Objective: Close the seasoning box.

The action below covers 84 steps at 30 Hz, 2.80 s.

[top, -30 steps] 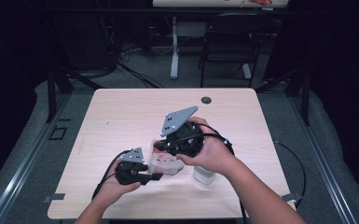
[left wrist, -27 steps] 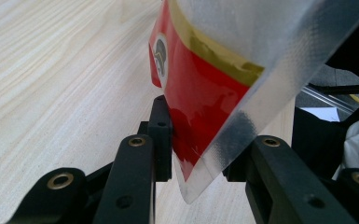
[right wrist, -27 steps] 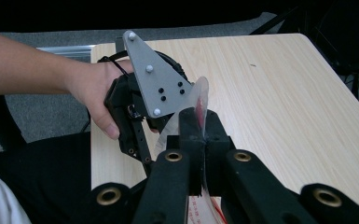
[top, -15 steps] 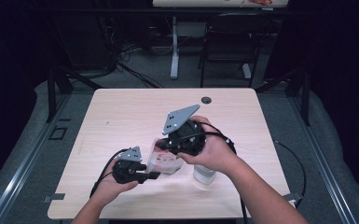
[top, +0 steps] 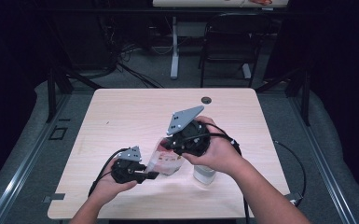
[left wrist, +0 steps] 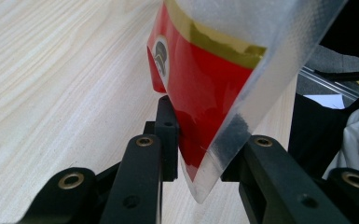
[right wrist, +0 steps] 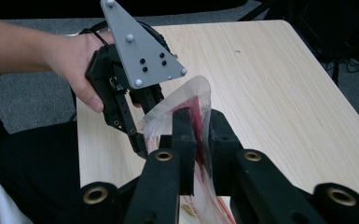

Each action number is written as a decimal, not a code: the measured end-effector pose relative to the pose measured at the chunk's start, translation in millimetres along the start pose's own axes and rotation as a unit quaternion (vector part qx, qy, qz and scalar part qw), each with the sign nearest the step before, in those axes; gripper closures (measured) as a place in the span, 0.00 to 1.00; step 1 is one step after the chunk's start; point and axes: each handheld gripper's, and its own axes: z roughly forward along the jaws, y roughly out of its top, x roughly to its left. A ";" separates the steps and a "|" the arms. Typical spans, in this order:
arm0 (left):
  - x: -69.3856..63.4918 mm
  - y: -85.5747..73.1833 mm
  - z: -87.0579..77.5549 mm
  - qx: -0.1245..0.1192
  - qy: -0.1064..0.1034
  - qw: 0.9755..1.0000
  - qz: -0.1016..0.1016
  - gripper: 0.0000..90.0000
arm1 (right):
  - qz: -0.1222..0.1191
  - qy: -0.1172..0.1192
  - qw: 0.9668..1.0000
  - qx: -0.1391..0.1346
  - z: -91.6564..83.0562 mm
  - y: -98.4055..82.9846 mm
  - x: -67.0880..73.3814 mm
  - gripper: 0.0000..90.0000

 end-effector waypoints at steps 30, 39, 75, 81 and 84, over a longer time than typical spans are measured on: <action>-3.5 4.9 -9.4 0.017 -0.003 1.000 -0.002 0.85 | 0.035 -0.001 0.999 -0.013 -8.8 -33.2 -11.3 0.98; -3.9 7.4 -12.6 0.021 0.003 1.000 -0.005 0.85 | 0.043 0.002 0.999 -0.029 -9.7 -35.8 -11.8 0.99; -5.9 28.4 -37.1 0.107 0.033 0.994 0.016 0.85 | 0.058 0.002 0.996 -0.071 -7.6 -58.4 -11.4 0.98; -5.4 28.2 -34.0 0.116 0.031 0.993 0.014 0.85 | 0.065 0.001 0.995 -0.076 -5.0 -66.7 -11.3 0.98; -5.2 28.1 -33.0 0.118 0.034 0.992 0.014 0.85 | 0.067 -0.002 0.995 -0.079 -3.7 -69.4 -10.5 0.98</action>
